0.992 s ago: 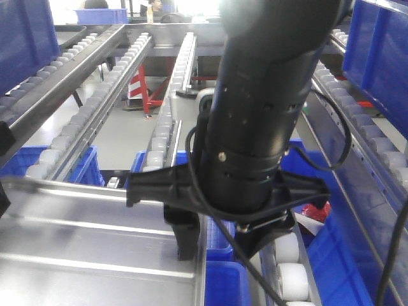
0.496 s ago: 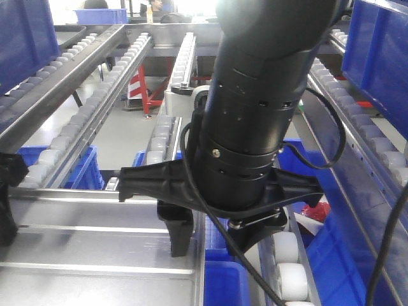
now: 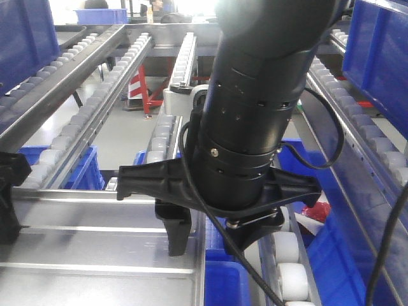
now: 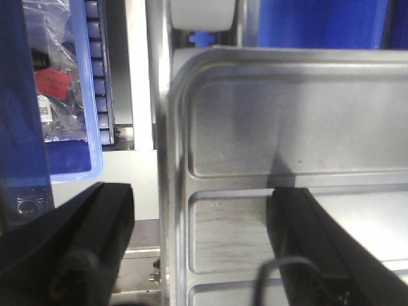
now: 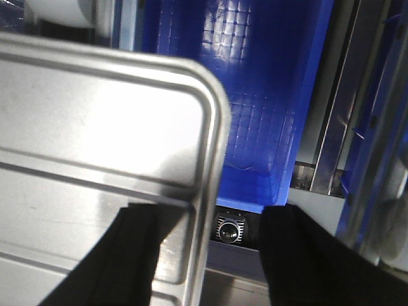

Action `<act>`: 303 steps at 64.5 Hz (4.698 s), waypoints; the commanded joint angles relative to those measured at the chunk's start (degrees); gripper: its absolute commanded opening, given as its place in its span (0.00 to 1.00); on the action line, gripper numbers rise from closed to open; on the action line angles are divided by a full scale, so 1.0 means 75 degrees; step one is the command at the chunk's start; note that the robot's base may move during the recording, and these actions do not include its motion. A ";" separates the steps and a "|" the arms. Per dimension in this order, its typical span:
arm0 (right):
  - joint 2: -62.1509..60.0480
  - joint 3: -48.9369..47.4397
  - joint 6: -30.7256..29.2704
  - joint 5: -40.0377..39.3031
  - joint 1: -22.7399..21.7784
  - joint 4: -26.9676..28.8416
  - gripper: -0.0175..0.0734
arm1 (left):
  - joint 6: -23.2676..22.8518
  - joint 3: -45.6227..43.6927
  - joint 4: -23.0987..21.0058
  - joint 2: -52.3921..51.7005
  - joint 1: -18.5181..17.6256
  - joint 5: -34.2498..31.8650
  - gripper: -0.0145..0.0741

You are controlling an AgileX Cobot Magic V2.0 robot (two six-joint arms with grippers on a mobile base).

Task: Grab silver tray and stack on right shelf
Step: 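Close both grippers on the silver tray's rims, then lift the silver tray up off the shelf with both grippers, then hold the silver tray level with both grippers while the base drives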

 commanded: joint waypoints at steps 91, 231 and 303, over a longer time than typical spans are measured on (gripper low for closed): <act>-0.2709 -0.0939 -0.0019 0.2098 -0.0017 -0.1662 0.25 | -0.0672 -0.2134 0.0066 -0.2230 -0.1044 0.1435 0.06; -0.4604 -0.0238 -0.0195 0.3000 -0.0011 -0.1677 0.25 | -0.3076 -0.3306 0.2237 -0.2477 -0.3660 0.2963 0.06; -0.4604 -0.0238 -0.0195 0.3000 -0.0011 -0.1677 0.25 | -0.3076 -0.3306 0.2237 -0.2477 -0.3660 0.2963 0.06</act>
